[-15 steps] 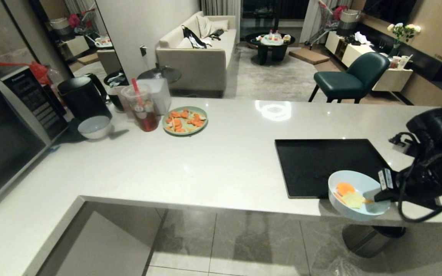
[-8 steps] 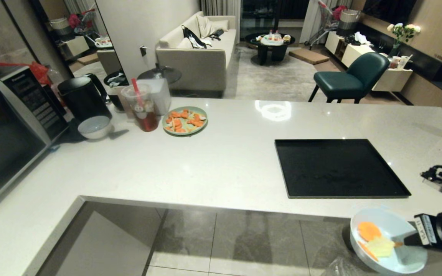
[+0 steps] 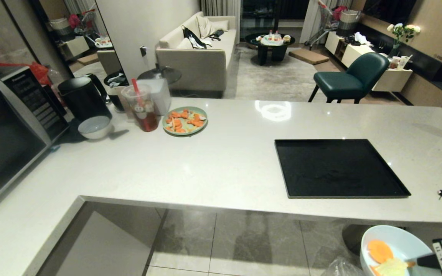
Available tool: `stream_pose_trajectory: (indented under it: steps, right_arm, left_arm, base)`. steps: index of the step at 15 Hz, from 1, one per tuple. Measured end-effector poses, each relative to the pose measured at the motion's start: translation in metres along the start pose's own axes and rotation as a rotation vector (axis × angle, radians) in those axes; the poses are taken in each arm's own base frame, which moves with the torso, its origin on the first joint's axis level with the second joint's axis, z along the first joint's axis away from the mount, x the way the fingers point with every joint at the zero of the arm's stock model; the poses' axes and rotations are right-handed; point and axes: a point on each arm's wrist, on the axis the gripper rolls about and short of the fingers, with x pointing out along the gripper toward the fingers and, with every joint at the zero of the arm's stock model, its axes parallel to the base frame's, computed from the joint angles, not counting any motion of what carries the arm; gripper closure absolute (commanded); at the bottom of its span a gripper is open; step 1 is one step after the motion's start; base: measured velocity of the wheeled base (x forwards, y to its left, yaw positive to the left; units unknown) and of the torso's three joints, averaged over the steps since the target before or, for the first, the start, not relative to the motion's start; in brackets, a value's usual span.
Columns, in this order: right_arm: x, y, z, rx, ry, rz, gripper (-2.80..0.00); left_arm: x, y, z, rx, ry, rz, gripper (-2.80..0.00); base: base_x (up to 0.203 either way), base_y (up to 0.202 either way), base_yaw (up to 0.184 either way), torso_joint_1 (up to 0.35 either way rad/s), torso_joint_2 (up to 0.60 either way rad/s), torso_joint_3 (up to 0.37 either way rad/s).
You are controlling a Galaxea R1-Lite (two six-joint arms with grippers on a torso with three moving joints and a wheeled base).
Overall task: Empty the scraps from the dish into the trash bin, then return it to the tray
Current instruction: Move the bowl over the trash can
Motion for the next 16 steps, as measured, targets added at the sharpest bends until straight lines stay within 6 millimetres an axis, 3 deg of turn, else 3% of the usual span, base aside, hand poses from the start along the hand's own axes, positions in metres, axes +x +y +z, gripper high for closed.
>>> stream_pose_trajectory:
  steps: [10,16]
  right_arm:
    - [-0.0013,-0.0003,-0.0014,0.003,-0.005,0.001,0.0]
    - [-0.0002,-0.0007,-0.0042,0.002,0.003,0.002,0.0]
  left_arm:
    - [0.0,0.0,0.0,-0.001,0.0,0.001,0.0]
    - [0.0,0.0,0.0,-0.001,0.0,0.0,0.0]
  base:
    - [0.0,0.0,0.0,0.0,0.0,0.0]
    - [-0.18,0.0,-0.001,0.001,0.0,0.002]
